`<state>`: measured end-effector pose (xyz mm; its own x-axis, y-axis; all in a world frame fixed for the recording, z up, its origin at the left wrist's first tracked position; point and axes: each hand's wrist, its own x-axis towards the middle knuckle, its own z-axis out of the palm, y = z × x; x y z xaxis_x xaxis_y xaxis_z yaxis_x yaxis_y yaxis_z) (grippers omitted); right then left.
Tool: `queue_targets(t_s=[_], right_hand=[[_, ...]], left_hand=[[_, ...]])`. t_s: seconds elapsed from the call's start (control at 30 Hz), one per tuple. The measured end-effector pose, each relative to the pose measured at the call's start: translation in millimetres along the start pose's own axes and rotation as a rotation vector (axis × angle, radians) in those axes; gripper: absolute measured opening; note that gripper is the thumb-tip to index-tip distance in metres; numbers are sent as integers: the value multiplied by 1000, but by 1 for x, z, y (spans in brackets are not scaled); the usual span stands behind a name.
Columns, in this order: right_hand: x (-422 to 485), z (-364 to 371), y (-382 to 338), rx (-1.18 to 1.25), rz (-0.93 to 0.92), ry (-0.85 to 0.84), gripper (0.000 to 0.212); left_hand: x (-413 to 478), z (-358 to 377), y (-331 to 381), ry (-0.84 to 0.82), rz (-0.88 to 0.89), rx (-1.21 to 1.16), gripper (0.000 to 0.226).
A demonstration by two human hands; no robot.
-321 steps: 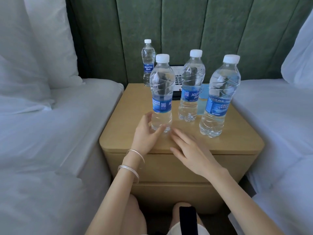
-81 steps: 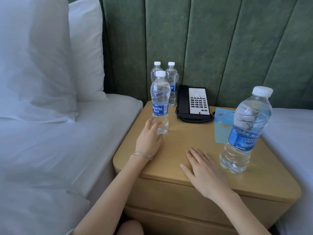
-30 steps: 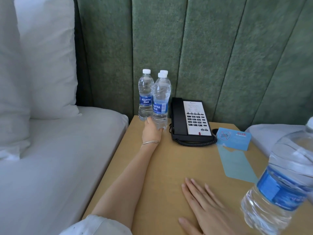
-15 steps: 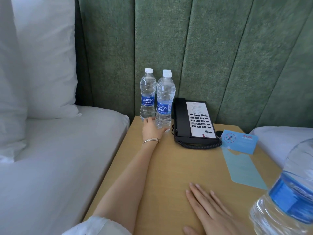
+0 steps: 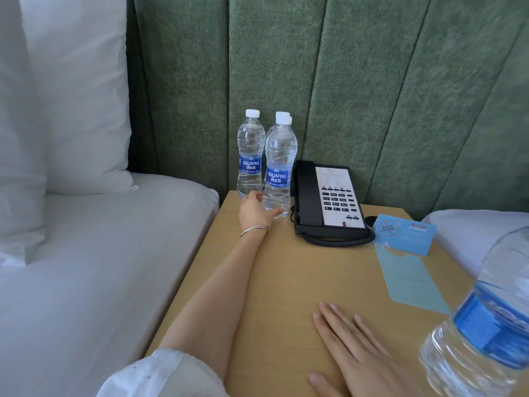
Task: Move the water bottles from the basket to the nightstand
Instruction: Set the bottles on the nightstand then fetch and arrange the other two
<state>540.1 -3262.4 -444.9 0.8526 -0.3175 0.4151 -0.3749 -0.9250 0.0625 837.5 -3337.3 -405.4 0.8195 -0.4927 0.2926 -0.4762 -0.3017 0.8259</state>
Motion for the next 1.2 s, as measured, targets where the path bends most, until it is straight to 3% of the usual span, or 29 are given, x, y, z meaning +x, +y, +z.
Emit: queue_targets(t_s=[0.23, 0.43, 0.53, 0.63, 0.7, 0.87, 0.97, 1.1, 1.13, 1.2], right_hand=[[-1, -5, -2, 13, 15, -21, 66], [-7, -20, -10, 66, 80, -176, 66], [-7, -31, -17, 113, 181, -303, 71], [-8, -38, -19, 147, 127, -157, 91], [-10, -45, -20, 246, 145, -241, 99], [-30, -55, -24, 276, 145, -133, 53], [-64, -61, -19, 263, 171, -71, 46], [-117, -71, 2, 219, 163, 46, 47], [-127, -73, 8, 221, 163, 63, 46], [-140, -79, 18, 233, 199, 127, 40]], left_hand=[[-3, -2, 1, -25, -1, 7, 64], [-19, -11, 6, -138, -17, 49, 79], [-42, -25, 11, -220, -13, 176, 71], [-77, -40, 13, -343, 101, 424, 54], [-104, -48, 13, -428, 204, 536, 45], [-173, -62, 15, -529, 341, 698, 55], [-221, -66, 26, -531, 368, 729, 69], [-279, -59, 48, -593, 451, 787, 135], [-287, -54, 53, -606, 453, 785, 134], [-296, -47, 63, -650, 439, 683, 102]])
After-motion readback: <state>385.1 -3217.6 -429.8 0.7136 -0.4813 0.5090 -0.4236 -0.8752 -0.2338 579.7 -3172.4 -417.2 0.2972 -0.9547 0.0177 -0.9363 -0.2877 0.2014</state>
